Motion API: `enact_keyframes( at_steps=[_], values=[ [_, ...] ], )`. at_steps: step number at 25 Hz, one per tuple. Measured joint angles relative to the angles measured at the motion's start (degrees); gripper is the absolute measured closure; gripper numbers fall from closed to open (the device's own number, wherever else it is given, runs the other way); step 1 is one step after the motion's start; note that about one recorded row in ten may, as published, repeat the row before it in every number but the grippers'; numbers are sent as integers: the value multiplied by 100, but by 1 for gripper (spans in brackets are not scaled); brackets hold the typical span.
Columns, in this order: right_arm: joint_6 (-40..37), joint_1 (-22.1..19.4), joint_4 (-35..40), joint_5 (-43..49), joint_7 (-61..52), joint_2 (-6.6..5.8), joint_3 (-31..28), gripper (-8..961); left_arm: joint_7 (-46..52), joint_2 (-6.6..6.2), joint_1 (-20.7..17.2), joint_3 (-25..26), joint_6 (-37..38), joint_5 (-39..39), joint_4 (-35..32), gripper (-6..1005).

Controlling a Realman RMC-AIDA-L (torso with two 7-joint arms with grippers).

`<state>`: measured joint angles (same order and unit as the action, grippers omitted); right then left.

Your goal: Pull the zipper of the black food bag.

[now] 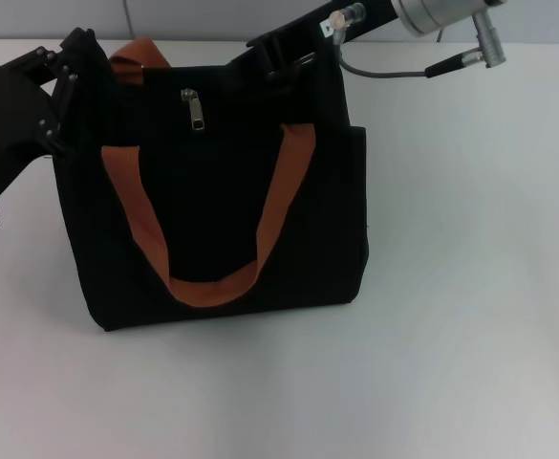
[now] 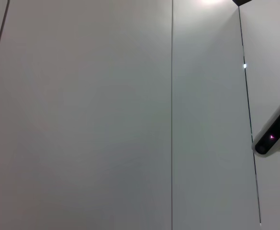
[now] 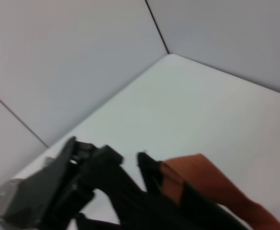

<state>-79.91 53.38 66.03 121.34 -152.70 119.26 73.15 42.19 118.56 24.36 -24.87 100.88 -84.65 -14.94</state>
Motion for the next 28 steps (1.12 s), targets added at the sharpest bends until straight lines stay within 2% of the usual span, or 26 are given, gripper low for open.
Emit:
enact_keyframes(
  at_steps=[2, 8, 19, 28],
  values=[
    [1, -1, -110, -177, 64, 0, -8, 932, 0, 0, 9, 7, -1, 0, 0, 881],
    [24, 154, -426, -208, 69, 9, 36, 751, 0, 0, 29, 8, 12, 0, 0, 880],
    [310, 514, -1094, -393, 134, 36, 91, 635, 0, 5, 55, -33, 102, 3, 4, 878],
    [316, 556, -1157, -596, 133, 47, 275, 647, 0, 9, 75, -36, 107, 4, 8, 876]
  ],
)
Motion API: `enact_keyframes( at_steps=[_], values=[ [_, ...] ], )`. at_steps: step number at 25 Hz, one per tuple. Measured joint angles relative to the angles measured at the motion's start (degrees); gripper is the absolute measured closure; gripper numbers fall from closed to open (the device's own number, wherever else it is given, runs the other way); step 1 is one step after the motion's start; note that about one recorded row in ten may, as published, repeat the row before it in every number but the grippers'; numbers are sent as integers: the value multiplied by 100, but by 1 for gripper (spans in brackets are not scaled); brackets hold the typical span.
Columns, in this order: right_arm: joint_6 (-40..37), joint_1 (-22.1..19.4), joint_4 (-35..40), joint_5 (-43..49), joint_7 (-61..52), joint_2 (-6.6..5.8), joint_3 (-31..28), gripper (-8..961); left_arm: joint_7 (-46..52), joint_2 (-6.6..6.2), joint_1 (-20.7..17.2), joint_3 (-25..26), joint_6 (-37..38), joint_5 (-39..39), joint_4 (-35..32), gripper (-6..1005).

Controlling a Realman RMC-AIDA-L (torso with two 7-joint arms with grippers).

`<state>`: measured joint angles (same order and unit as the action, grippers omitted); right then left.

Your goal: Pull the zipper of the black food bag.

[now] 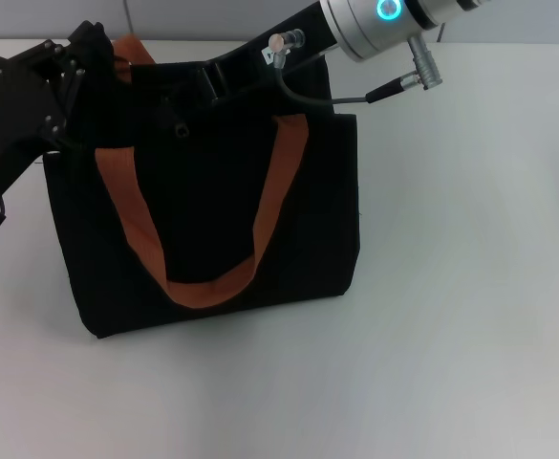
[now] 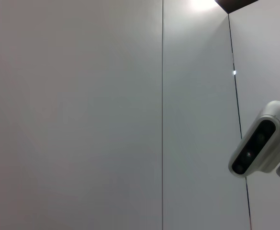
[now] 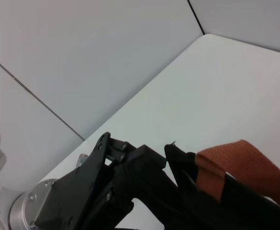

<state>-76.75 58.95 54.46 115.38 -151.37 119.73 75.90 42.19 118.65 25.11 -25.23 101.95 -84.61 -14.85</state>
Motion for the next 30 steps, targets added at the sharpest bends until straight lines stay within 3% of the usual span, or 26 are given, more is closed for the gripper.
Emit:
enact_keyframes(
  at_steps=[4, 21, 30],
  values=[
    [7, -30, -6, -4, -3, 0, -3, 653, 0, 0, 3, 0, 1, 0, 2, 875],
    [118, 132, 93, 230, -99, -12, 292, 955, 0, 0, -19, 0, 71, -2, 53, 872],
    [133, 99, 565, 853, -707, -3, 390, 955, 0, 0, -37, 4, 71, -3, 53, 870]
  ],
)
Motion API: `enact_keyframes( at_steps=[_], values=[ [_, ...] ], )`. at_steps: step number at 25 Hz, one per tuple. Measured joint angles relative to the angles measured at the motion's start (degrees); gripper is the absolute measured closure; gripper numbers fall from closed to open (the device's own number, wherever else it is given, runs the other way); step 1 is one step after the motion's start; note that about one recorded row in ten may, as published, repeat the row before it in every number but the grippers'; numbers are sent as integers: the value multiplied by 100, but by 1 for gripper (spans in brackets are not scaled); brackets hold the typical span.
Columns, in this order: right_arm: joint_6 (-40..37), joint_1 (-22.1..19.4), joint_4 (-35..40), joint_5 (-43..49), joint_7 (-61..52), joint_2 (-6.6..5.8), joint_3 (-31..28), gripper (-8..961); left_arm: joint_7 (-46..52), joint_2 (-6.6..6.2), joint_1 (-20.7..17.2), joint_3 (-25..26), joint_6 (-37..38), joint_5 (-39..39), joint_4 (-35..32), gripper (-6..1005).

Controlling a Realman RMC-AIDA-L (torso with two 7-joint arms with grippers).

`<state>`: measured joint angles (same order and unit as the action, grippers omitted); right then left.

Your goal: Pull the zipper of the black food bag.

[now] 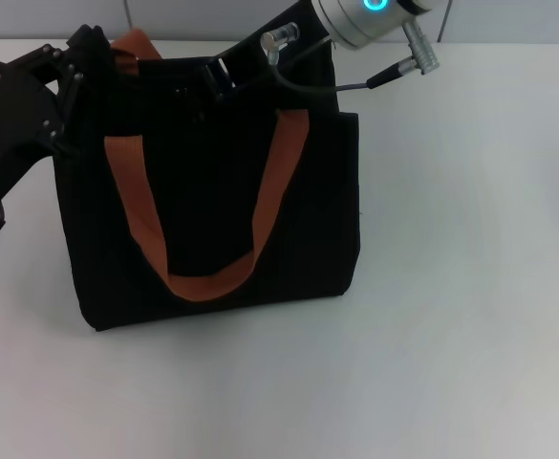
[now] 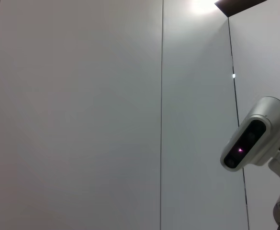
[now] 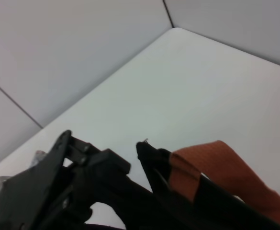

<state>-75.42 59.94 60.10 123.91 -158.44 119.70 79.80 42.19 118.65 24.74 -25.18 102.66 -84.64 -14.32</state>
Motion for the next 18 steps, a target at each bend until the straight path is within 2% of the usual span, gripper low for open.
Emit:
enact_keyframes(
  at_steps=[6, 18],
  values=[
    [-84, -135, 487, 447, -576, 1, 149, 955, 0, -8, -13, 38, -6, -1, 0, 869],
    [-348, -446, 1073, 900, -976, -2, 91, 956, -4, -19, -22, 167, -89, -1, -15, 866]
  ],
)
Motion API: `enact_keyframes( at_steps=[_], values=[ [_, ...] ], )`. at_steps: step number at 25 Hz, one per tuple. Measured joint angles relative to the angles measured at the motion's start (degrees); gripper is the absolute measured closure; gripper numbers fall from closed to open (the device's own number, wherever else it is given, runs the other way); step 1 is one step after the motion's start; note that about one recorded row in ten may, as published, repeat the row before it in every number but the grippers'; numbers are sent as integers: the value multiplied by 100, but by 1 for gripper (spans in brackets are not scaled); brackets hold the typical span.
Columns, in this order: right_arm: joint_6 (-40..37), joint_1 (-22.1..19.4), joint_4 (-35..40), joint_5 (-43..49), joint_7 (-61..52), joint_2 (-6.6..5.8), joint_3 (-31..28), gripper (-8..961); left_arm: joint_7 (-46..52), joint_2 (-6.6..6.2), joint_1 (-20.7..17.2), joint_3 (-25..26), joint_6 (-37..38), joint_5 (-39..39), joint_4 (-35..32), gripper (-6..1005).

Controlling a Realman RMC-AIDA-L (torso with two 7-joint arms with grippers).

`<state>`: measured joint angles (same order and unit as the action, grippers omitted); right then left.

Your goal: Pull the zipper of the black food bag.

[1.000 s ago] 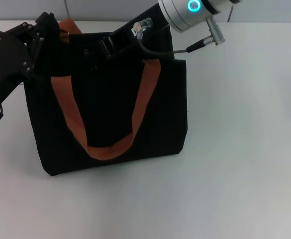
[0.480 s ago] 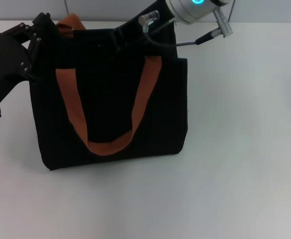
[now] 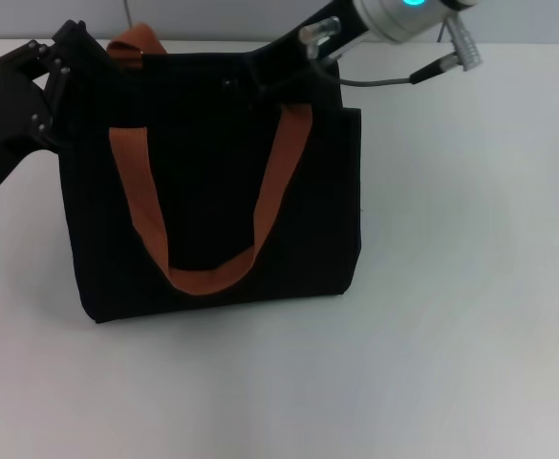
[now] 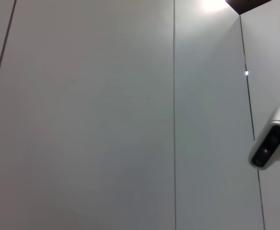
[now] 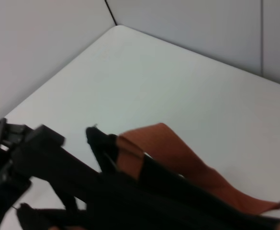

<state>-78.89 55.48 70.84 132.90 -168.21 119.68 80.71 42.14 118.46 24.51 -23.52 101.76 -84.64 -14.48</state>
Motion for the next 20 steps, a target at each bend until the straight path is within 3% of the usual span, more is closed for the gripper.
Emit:
enact_keyframes(
  at_steps=[8, 20],
  values=[
    [-263, -506, 657, 189, -103, -7, -126, 956, -4, -4, 5, 73, -125, 1, -11, 865],
    [-307, -933, 1066, 119, 120, -3, -398, 957, -5, 2, 35, 84, -256, 1, 1, 862]
  ],
)
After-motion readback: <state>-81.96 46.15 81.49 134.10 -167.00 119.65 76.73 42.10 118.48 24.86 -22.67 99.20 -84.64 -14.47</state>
